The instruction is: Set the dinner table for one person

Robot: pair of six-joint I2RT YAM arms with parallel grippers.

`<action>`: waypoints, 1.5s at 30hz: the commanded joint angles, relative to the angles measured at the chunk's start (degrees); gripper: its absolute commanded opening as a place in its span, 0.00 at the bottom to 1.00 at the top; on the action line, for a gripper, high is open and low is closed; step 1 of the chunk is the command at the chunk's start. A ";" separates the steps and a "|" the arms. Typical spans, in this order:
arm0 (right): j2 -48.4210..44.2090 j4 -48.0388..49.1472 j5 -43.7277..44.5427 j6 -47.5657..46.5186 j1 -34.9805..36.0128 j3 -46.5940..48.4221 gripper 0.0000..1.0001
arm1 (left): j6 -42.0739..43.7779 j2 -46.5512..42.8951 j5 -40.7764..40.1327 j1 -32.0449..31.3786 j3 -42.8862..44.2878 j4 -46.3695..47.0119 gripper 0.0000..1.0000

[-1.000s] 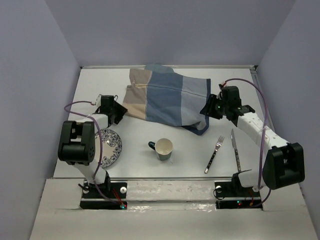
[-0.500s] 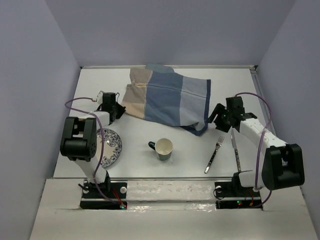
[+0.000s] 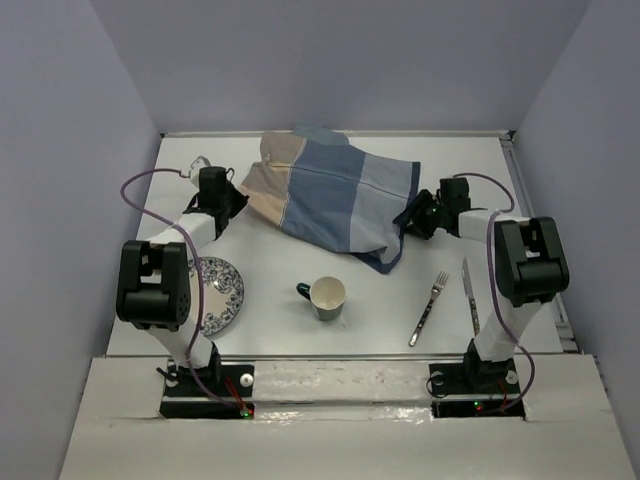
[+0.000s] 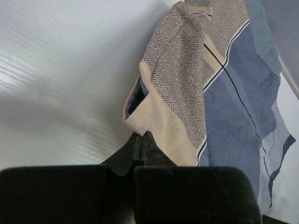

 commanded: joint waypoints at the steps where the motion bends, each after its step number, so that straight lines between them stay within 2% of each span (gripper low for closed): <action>1: 7.41 7.26 -5.67 3.23 -0.11 3.94 0.36 | 3.25 -5.17 0.98 -0.28 4.12 -0.09 0.00; 3: 9.27 7.81 -5.61 3.86 -0.11 6.23 0.05 | 3.60 -6.23 1.17 -0.28 6.66 -0.62 0.00; 4: 9.89 7.81 -4.56 3.86 -0.11 7.63 0.00 | 3.87 -6.49 1.95 -0.37 7.80 -0.71 0.00; 7: 10.95 7.20 -1.39 1.76 -0.64 17.02 0.00 | 4.66 -7.02 3.54 -0.37 13.25 -1.41 0.00; 8: 11.21 5.11 0.44 0.01 -0.64 24.36 0.00 | 4.66 -6.76 4.41 -0.45 17.09 -2.46 0.00; 12: 10.70 -3.40 3.09 -7.03 -0.64 41.78 0.00 | 3.79 -6.58 7.14 -0.54 24.58 -3.17 0.00; 15: 8.41 -9.05 4.32 -15.37 -0.64 45.96 0.00 | 3.61 -7.46 8.90 0.07 25.57 -4.22 0.00; 17: 5.96 -14.57 4.76 -20.54 -0.64 46.32 0.00 | 4.30 -9.30 9.51 0.77 21.64 -3.88 0.00; 18: 5.07 -16.17 4.68 -21.79 -0.64 45.27 0.03 | 4.40 -9.92 9.69 1.12 19.96 -3.79 0.00; 20: 2.09 -19.07 6.16 -23.38 -0.64 42.20 0.18 | 4.40 -11.41 10.48 2.00 15.83 -3.18 0.00; 21: 0.86 -20.48 8.61 -23.65 -0.64 37.66 0.58 | 4.48 -13.24 10.75 2.70 11.29 -3.00 0.00; 23: -2.30 -23.80 10.81 -23.39 -0.64 32.02 1.00 | 4.48 -16.06 11.80 3.32 4.95 -2.82 0.00; 27: -8.97 -26.73 12.06 -19.27 -0.64 24.03 0.98 | 4.49 -18.79 12.94 4.03 -1.93 -3.17 0.00; 29: -11.97 -26.30 6.65 -14.37 -0.64 19.88 0.97 | 4.05 -19.15 14.25 3.94 -3.95 -3.08 0.00; 33: -20.32 -18.40 3.54 -0.48 0.85 4.07 0.79 | 3.69 -20.82 14.44 3.85 -8.18 -2.99 0.00; 34: -23.38 -16.64 3.62 2.77 1.55 -1.79 0.76 | 3.78 -20.91 14.61 3.77 -8.36 -3.17 0.00; 37: -28.40 -10.92 2.92 14.03 3.91 -10.60 0.70 | 4.13 -21.00 15.67 3.41 -8.62 -4.22 0.00; 41: -28.25 -8.54 9.76 18.45 4.54 -13.80 0.68 | 5.54 -20.65 15.32 2.97 -8.89 -5.19 0.00; 45: -21.69 -7.31 18.18 17.75 4.54 -11.70 0.63 | 5.80 -20.21 15.58 2.45 -8.19 -5.89 0.00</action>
